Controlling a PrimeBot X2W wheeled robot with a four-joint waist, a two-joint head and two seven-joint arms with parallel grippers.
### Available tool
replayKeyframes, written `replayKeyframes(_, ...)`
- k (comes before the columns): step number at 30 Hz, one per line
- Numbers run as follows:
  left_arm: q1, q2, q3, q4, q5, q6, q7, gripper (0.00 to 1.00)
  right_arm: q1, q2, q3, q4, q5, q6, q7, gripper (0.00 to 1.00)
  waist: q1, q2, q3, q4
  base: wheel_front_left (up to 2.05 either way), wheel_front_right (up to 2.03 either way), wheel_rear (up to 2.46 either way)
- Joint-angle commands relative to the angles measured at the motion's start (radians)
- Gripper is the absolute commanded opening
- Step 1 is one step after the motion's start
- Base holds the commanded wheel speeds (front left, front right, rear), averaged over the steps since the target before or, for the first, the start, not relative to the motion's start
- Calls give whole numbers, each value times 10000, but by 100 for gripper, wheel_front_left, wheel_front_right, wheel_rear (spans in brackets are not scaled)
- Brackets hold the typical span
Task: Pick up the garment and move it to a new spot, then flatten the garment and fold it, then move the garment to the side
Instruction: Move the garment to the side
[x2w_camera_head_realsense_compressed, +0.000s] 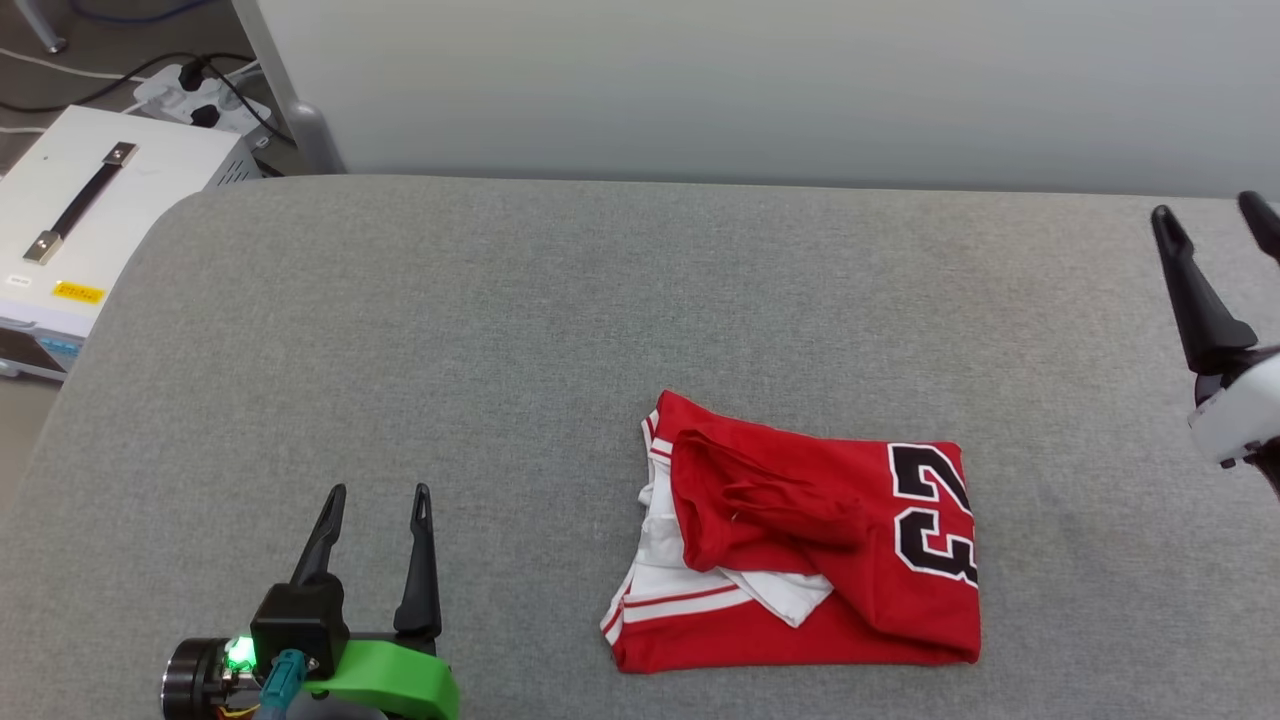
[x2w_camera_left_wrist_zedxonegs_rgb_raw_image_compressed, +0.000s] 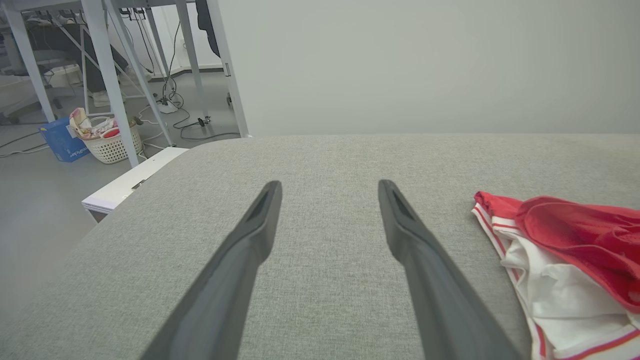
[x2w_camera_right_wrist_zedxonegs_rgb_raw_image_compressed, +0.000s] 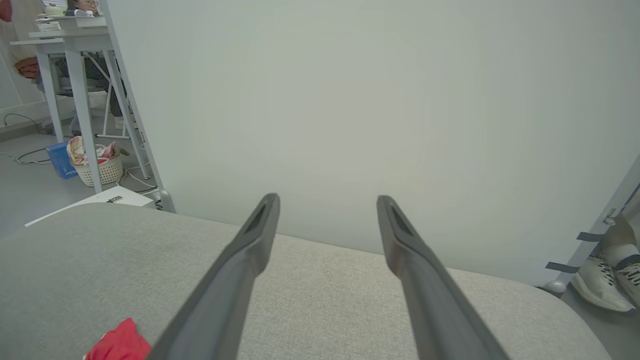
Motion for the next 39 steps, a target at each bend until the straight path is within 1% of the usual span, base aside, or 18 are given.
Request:
replayKeyframes(1, -209, -34, 7, -5, 21, -27, -57, 100, -269, -163, 171, 129, 406, -9, 642, 100, 0, 0, 71, 56, 0, 0, 0)
replayKeyframes(5, -276, -51, 7, -4, 14, -17, -57, 100, -594, -613, 688, 526, 1616, -9, 2914, 100, 0, 0, 184, 97, 0, 0, 0)
replayKeyframes(8, -361, -66, -13, 1, 2, -19, -57, 100, -517, -858, 1135, 881, 2410, -9, 4519, 100, 0, 0, 294, 148, 0, 0, 0)
replayKeyframes(11, -459, -84, -41, -7, -14, -18, -57, 100, -339, -968, 1486, 1180, 3002, -9, 5622, 100, 0, 0, 414, 214, 0, 0, 0)
replayKeyframes(15, -609, -107, -90, -41, -33, -22, -57, 100, -27, -971, 1896, 1552, 3622, -9, 6540, 100, 0, 0, 661, 332, 0, 0, 0)
replayKeyframes(18, -735, -121, -117, -61, -36, -26, -57, 100, 157, -871, 2198, 1818, 3895, -9, 6759, 100, 0, 0, 890, 440, 0, 0, 0)
replayKeyframes(21, -864, -133, -144, -70, -40, -28, -57, 100, 222, -742, 2474, 2094, 4016, -9, 6658, 100, 0, 0, 1111, 553, 0, 0, 0)
replayKeyframes(28, -1141, -158, -259, -12, -44, -60, -57, 100, 166, -294, 3130, 3030, 4178, -9, 6019, 100, 0, 0, 1495, 815, 0, 0, 0)
replayKeyframes(31, -1234, -165, -283, 31, -33, -63, -57, 100, 284, -285, 3618, 3335, 4229, -9, 5918, 100, 0, 0, 1541, 910, 0, 0, 0)
replayKeyframes(35, -1276, -173, -291, 63, -12, -38, -57, 100, 374, -332, 4063, 3558, 4223, -9, 5313, 100, 0, 0, 1513, 972, 0, 0, 0)
replayKeyframes(36, -1277, -175, -292, 70, -15, -34, -57, 100, 365, -367, 4150, 3608, 4190, -9, 5060, 47, 0, 0, 1501, 979, 0, 0, 0)
replayKeyframes(37, -1273, -176, -292, 79, -19, -33, -57, 100, 345, -400, 4248, 3626, 4182, -9, 4890, 17, 0, 0, 1489, 980, 0, 0, 0)
replayKeyframes(38, -1265, -178, -293, 95, -22, -34, -57, 100, 278, -451, 4316, 3618, 4169, -9, 4597, 0, 0, 0, 1467, 978, 0, 0, 0)
replayKeyframes(39, -1255, -179, -295, 112, -22, -37, -57, 100, 205, -506, 4363, 3613, 4127, -9, 4344, 0, 0, 0, 1434, 978, 0, 0, 0)
